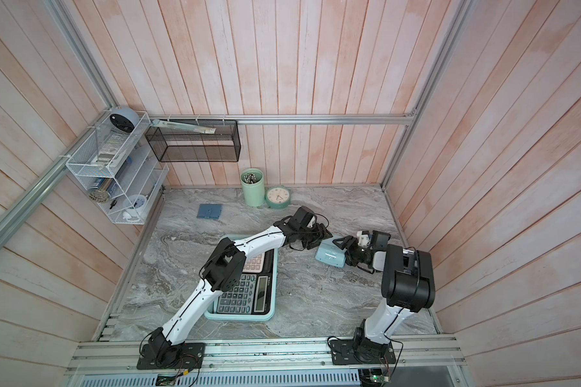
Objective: Put the calculator in the storage box
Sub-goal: Pick up the calculator from the center of the board.
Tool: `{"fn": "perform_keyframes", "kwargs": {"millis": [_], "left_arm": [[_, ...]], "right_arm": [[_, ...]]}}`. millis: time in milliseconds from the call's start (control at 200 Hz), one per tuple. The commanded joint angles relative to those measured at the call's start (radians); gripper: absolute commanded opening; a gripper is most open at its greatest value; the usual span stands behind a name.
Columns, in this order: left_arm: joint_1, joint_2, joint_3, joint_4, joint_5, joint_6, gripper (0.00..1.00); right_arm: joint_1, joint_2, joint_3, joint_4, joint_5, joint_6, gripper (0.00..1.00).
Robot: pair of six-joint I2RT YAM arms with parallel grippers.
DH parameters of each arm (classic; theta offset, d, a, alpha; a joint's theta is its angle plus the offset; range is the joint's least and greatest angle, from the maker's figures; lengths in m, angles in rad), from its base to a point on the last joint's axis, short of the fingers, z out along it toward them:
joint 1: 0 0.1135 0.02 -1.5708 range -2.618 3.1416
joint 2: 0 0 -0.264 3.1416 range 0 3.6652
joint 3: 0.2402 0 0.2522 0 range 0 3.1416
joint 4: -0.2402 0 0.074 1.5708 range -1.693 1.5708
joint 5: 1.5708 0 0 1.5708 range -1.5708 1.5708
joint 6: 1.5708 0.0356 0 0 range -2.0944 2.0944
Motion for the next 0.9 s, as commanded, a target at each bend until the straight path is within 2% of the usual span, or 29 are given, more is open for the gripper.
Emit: {"fn": "perform_keyframes", "kwargs": {"millis": [0, 60, 320, 385, 490, 660, 895], "left_arm": [[0.000, -0.069, -0.058, 0.056, 0.030, -0.031, 0.64], [0.008, -0.100, -0.102, 0.091, 0.029, -0.041, 0.64], [0.049, -0.241, -0.197, 0.154, 0.015, -0.037, 0.64], [0.053, -0.267, -0.202, 0.148, 0.015, -0.028, 0.64], [0.056, -0.328, -0.225, 0.136, -0.002, 0.002, 0.65], [0.056, -0.462, -0.292, 0.059, -0.069, 0.130, 0.68], [0.052, -0.724, -0.516, -0.031, -0.213, 0.415, 0.80]], "right_arm": [[0.008, -0.002, -0.031, 0.085, -0.039, 0.096, 0.60], [0.006, -0.029, -0.045, 0.099, -0.040, 0.111, 0.51], [0.007, -0.173, -0.060, 0.035, -0.033, 0.127, 0.37], [0.007, -0.212, -0.053, 0.006, -0.034, 0.130, 0.29], [0.008, -0.280, -0.039, -0.040, -0.035, 0.144, 0.26], [0.021, -0.386, 0.000, -0.124, -0.032, 0.174, 0.18], [0.081, -0.478, 0.044, -0.137, -0.025, 0.307, 0.16]]}}
